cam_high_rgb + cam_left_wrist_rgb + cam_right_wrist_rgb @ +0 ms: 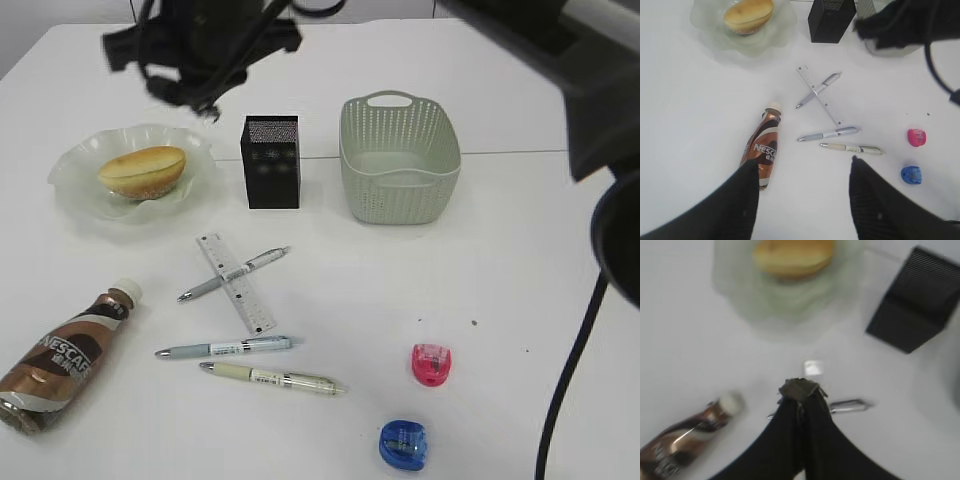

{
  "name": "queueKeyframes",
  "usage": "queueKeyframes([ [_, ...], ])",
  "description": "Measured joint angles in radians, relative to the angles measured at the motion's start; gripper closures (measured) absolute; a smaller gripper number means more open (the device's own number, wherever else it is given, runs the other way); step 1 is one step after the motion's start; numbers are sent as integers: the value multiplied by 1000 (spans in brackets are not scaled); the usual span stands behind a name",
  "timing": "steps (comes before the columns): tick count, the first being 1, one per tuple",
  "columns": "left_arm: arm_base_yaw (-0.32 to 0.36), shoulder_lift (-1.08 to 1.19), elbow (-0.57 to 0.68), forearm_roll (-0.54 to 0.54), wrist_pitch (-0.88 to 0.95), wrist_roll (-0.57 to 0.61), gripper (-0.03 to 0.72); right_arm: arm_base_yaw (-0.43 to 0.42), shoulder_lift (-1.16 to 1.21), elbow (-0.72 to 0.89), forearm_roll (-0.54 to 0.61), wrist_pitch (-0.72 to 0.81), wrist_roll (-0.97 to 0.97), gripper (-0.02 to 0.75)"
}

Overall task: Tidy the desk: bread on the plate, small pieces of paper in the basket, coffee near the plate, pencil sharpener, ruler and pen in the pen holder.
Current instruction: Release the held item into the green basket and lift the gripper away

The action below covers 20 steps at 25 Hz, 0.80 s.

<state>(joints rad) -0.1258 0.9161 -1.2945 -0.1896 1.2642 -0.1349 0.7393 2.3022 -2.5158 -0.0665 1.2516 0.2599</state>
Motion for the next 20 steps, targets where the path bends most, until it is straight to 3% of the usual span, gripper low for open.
queueKeyframes([
  [11,0,0,0,-1,0,0,265,-308,1,-66,-95,6,0,740],
  [20,0,0,0,-1,0,0,265,-382,114,-66,-90,-81,0,727],
])
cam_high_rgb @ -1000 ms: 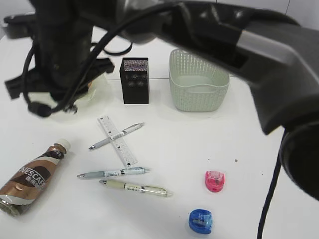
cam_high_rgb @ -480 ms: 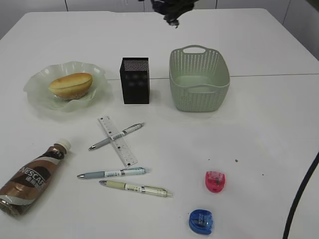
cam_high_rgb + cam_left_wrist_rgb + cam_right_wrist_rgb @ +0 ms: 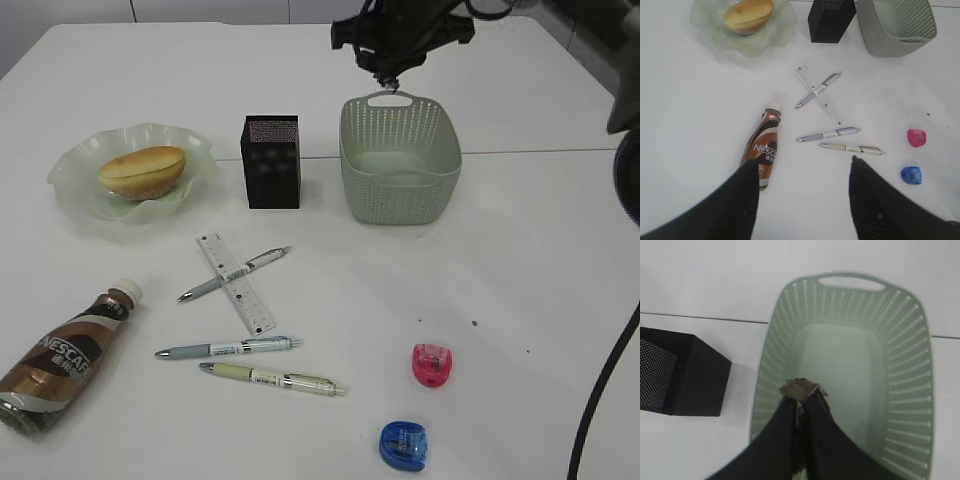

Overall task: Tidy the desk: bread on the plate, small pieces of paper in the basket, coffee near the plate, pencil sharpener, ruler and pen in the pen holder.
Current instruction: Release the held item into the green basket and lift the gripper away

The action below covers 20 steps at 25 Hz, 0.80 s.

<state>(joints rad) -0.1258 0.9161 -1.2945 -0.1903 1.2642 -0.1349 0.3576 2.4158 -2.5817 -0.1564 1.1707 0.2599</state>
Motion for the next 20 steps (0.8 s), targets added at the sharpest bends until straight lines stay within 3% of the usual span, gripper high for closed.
queueKeyframes([
  [3,0,0,0,0,0,0,265,0,48,0,30,-23,0,669],
  [8,0,0,0,0,0,0,265,-2,104,0,38,-34,0,398],
  [11,0,0,0,0,0,0,265,-7,125,0,38,-34,6,289],
  [20,0,0,0,0,0,0,265,-18,136,-26,25,46,11,258],
])
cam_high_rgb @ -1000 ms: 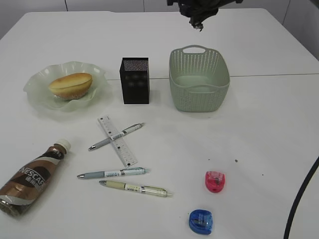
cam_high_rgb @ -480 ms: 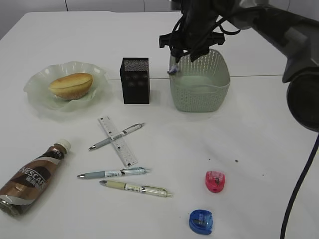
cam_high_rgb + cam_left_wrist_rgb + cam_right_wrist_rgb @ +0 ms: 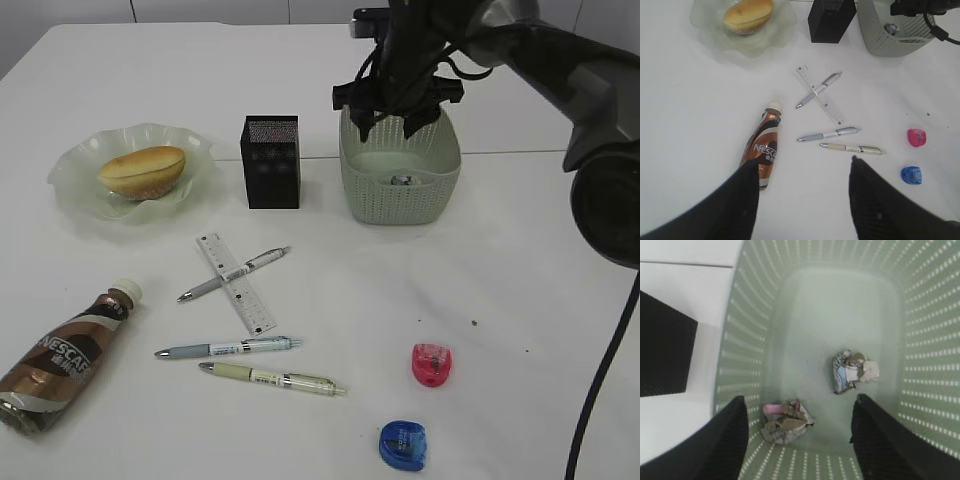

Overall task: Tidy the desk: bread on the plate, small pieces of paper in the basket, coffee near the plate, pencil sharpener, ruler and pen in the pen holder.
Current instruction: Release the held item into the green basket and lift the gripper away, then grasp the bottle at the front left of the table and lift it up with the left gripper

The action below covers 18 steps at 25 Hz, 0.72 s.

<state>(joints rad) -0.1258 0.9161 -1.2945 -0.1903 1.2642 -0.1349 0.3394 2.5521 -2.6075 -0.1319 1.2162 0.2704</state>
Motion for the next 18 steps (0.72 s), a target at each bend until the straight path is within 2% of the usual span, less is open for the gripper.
queueKeyframes([
  [6,0,0,0,-2,0,25,265,-11,-22,-20,22,31,-51,281],
  [11,0,5,0,-2,0,50,265,-13,-77,-18,175,32,-177,306],
  [15,0,43,0,-2,0,56,265,-13,-168,114,235,32,-212,311],
  [18,0,93,0,-2,0,60,264,-13,-290,300,194,32,-233,311],
])
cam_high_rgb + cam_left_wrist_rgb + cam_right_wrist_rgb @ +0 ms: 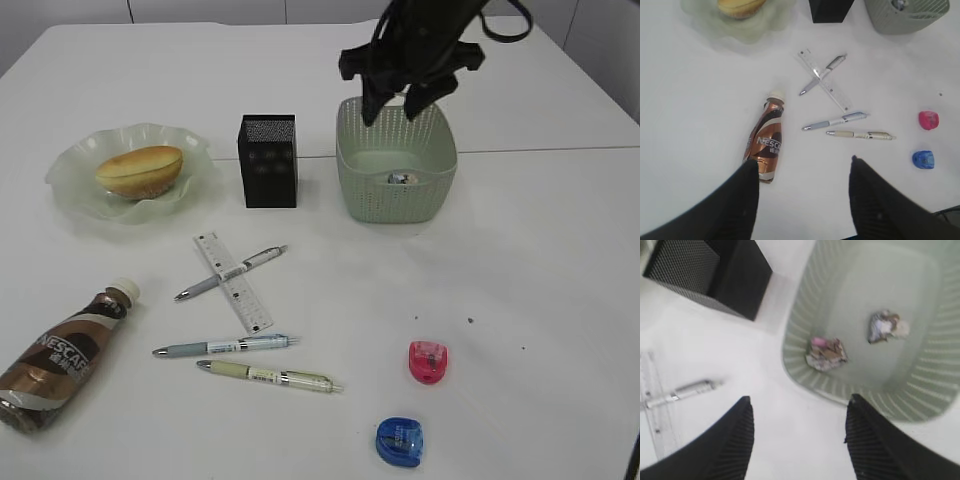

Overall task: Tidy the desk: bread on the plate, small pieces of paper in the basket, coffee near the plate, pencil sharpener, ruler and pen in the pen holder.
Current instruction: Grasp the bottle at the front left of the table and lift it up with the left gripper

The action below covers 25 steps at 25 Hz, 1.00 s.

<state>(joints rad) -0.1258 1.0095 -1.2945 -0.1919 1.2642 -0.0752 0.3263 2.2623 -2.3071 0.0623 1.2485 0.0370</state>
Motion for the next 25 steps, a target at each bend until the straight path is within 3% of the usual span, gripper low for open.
queueKeyframes([
  [6,-12,162,0,26,-4,27,227,0,-284,381,-139,0,0,311],
  [10,-71,326,0,85,-10,38,205,0,-476,549,-103,0,-37,311],
  [16,-211,549,0,211,-36,54,202,0,-740,739,-28,0,-109,311],
  [25,-228,762,0,281,-168,54,200,0,-1021,934,-28,1,-115,311],
])
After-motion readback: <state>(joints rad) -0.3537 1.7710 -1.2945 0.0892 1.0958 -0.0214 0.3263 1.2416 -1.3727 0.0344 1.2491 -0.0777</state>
